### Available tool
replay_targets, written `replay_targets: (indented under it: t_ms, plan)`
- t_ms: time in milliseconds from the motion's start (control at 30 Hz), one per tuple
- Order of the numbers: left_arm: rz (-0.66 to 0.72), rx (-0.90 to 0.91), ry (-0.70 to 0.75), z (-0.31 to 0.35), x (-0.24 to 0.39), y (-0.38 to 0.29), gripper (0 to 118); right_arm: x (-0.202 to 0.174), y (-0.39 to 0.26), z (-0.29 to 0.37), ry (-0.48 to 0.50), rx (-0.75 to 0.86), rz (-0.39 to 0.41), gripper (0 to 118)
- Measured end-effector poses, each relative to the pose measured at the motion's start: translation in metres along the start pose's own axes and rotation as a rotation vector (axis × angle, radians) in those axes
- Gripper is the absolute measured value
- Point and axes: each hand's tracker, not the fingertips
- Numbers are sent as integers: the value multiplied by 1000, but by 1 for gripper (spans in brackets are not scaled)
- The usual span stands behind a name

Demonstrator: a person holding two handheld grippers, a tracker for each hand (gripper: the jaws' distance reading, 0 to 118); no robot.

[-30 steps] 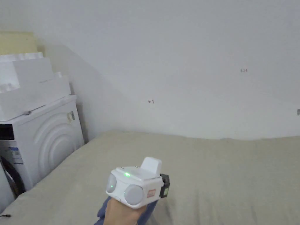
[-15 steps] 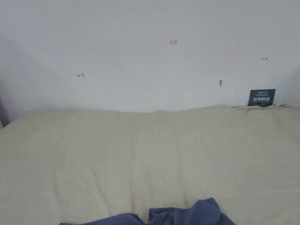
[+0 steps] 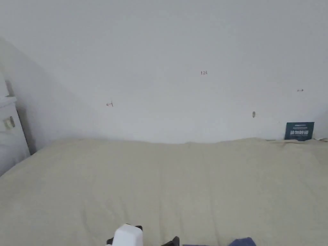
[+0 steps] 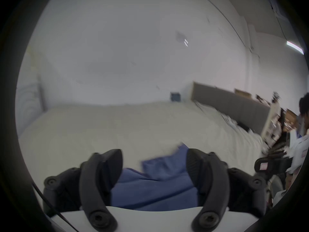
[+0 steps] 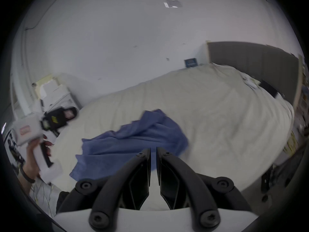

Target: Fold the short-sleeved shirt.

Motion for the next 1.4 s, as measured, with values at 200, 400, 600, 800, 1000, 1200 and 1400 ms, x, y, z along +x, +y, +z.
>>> replay_targets:
  t_ms: [200, 400, 600, 800, 1000, 1200, 1400]
  plan:
    - [-8, 85, 117, 99, -43, 23, 103, -52, 14, -3, 148, 28, 65, 7]
    - [-121, 21, 263, 136, -35, -9, 67, -77, 8, 5, 164, 35, 173, 7]
    - [50, 15, 240, 164, -31, -38, 5, -81, -2, 14, 119, 36, 236, 7]
    - [200, -58, 248, 174, -35, -59, 0, -66, -14, 21, 112, 20, 120, 7]
    - [126, -51, 239, 173, -25, -61, 0, -63, -15, 23, 92, 25, 102, 7]
    - [160, -98, 190, 169, -20, -63, 0, -67, -24, 23, 105, -3, 107, 7]
    - [103, -123, 194, 167, -15, -67, 1, -69, -25, 21, 105, -15, 119, 7]
